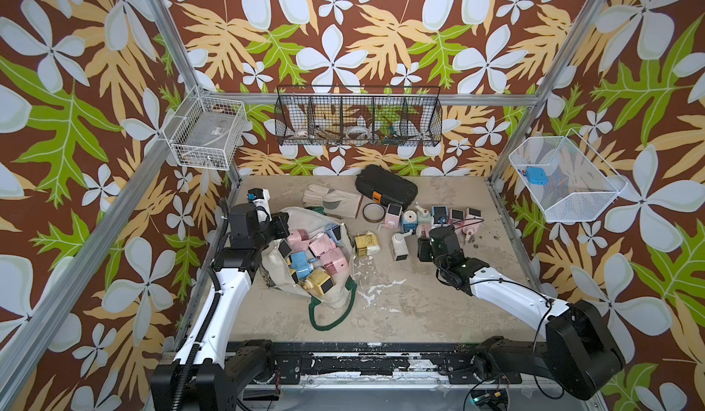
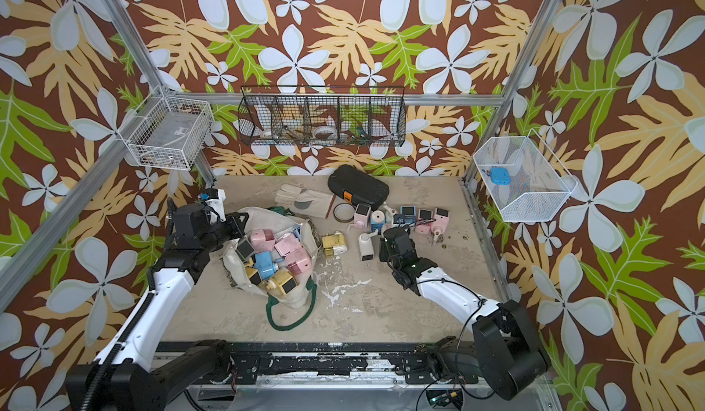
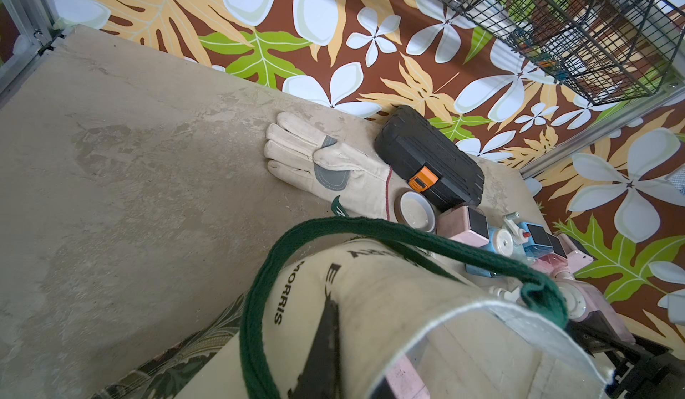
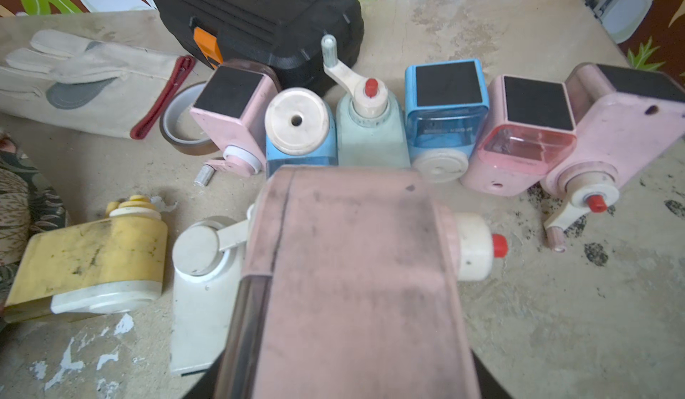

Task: Take out the pencil sharpeners from the tote bags
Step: Place the pencil sharpener at the center of the board.

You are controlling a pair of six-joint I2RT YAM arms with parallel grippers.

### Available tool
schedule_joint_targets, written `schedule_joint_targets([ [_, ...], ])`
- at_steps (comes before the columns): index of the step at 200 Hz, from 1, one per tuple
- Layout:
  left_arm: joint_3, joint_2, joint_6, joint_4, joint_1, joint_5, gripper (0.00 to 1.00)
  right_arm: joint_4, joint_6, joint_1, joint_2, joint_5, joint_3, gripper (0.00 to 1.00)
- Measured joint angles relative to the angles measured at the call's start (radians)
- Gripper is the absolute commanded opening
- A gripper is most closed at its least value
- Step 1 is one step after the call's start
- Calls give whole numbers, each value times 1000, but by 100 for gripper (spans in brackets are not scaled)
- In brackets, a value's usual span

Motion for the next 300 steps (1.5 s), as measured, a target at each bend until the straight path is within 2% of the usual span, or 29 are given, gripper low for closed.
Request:
schedule_joint_targets([
  [42, 0, 0, 0, 0, 0, 0, 0, 14, 8, -7, 61, -24, -23, 43],
  [74, 0, 0, 0, 0, 0, 0, 0, 19, 11, -6, 157, -89, 3, 42],
  [162, 0, 0, 0, 0, 0, 0, 0, 63, 18, -6, 270, -212, 27, 43],
  [176, 0, 0, 0, 0, 0, 0, 0, 78, 19, -6, 276, -230, 27, 46],
  [222, 0, 0, 0, 0, 0, 0, 0, 104, 32, -1, 282, -280, 29, 73],
  [242, 0, 0, 0, 0, 0, 0, 0, 104, 32, 2, 257, -284, 28, 80],
  [259, 0, 0, 0, 0, 0, 0, 0, 104, 32, 6, 218, -274, 21, 84],
  [300, 0, 0, 0, 0, 0, 0, 0, 73, 26, 35, 102, -202, 13, 83],
])
